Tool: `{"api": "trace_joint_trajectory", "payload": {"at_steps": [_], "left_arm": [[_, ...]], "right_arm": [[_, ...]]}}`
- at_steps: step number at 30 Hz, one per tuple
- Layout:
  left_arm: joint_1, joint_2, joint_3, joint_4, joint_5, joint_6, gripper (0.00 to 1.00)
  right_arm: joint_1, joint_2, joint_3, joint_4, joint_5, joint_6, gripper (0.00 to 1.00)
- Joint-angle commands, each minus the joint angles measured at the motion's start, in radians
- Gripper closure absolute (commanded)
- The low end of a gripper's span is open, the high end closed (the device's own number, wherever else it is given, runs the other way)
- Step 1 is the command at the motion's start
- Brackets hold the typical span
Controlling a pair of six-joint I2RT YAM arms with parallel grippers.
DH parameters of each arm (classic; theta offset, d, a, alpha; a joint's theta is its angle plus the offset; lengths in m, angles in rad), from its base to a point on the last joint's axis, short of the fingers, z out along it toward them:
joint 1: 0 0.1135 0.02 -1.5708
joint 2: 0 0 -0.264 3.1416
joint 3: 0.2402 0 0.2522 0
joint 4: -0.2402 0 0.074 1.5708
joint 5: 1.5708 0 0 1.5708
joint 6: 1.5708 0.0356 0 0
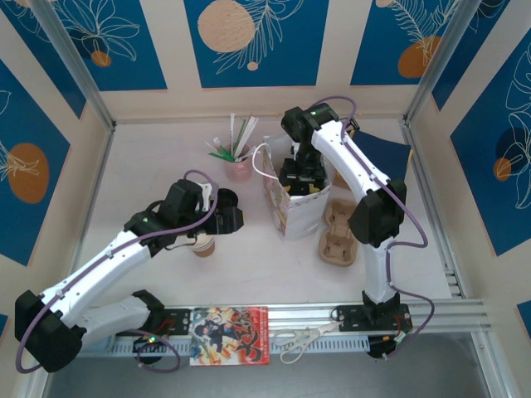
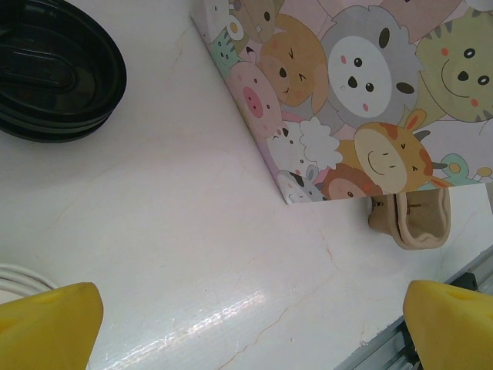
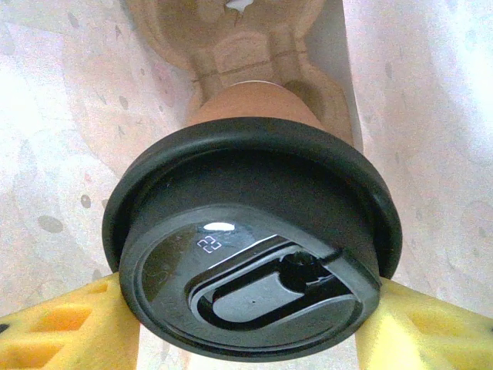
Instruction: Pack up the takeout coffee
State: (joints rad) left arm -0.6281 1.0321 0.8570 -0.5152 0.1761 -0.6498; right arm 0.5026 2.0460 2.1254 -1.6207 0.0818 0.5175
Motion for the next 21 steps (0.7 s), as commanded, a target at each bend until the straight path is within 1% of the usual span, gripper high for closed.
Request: {"api": "trace_joint_trajectory", "payload": {"at_steps": [1, 13, 21], "left_arm": [[0.010, 0.007, -0.006, 0.010, 0.020, -0.004, 0.00], [0.010, 0.006, -0.006, 0.010, 0.022, -0.001, 0.00], [0.010, 0.009, 0.007, -0.005, 0.028, 0.025, 0.00]], "right_arm": [[-0.005, -0.032, 0.016, -0.061, -0.023, -0.001, 0.36], [-0.006, -0.034, 0.013, -0.061, -0.021, 0.001, 0.36], [-0.010, -0.033, 0.007, -0.058, -0.037, -0.004, 0.36]]}}
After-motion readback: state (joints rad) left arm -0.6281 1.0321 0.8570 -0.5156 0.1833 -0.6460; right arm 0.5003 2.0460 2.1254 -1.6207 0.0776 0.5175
